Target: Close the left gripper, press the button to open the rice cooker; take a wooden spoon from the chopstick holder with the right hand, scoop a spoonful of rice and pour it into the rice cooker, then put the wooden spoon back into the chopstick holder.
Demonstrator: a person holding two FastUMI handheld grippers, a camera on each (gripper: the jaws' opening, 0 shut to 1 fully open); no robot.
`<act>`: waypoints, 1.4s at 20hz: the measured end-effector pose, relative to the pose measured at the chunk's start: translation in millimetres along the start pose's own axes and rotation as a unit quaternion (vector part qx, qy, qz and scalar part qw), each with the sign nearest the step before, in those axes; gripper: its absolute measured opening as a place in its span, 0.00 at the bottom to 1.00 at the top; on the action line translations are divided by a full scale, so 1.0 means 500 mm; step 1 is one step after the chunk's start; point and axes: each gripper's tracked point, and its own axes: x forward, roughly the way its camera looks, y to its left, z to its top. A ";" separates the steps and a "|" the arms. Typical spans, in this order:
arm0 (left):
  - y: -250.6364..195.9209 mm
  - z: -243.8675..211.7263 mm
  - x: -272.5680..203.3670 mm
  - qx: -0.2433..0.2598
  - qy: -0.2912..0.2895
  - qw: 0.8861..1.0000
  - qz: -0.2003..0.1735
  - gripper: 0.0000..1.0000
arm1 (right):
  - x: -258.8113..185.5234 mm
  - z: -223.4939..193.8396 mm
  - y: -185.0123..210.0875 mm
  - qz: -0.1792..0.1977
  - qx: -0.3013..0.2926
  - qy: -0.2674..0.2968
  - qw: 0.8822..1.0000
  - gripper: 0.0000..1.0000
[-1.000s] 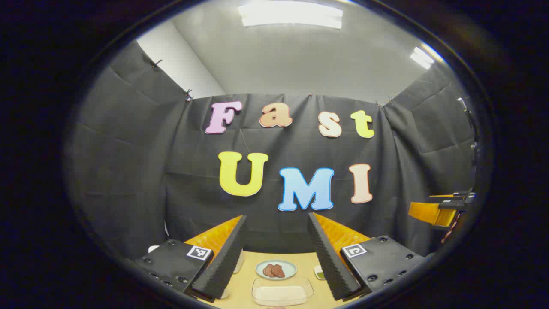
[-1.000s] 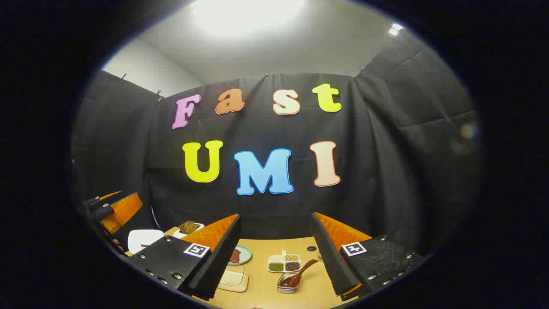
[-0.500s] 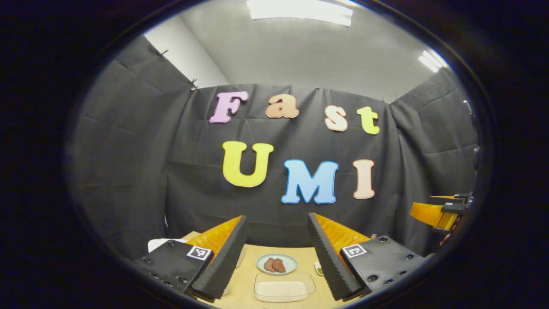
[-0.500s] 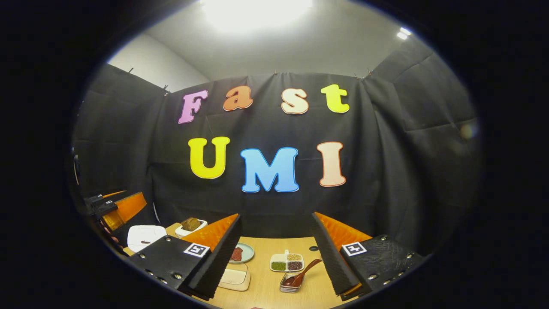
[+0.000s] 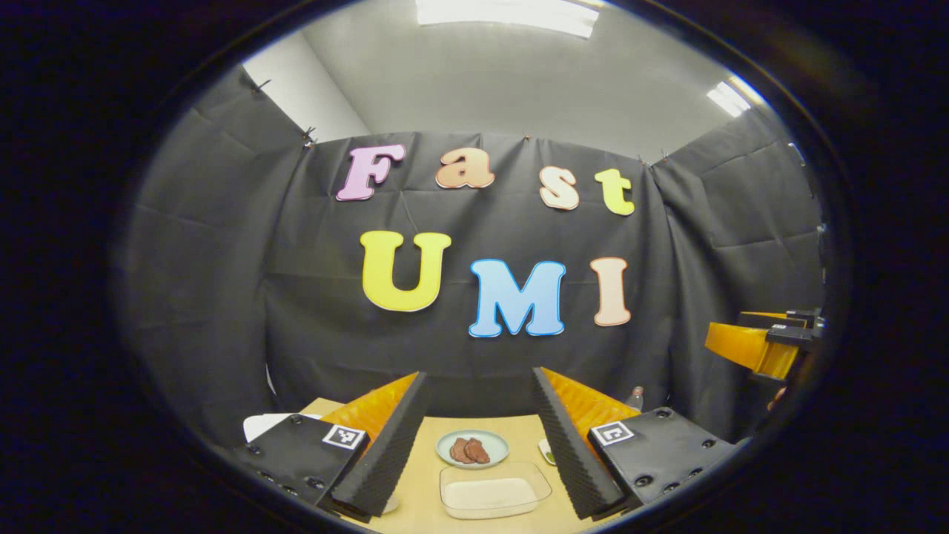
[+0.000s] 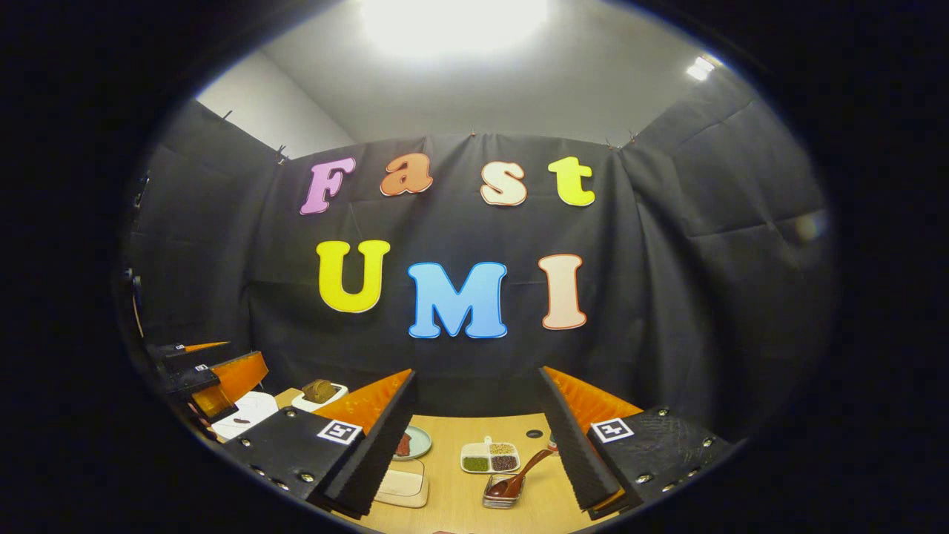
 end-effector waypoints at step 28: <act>0.460 -0.392 0.053 -0.098 0.245 0.953 0.149 0.08 | 0.145 -0.180 0.023 0.040 0.000 0.099 0.994 0.97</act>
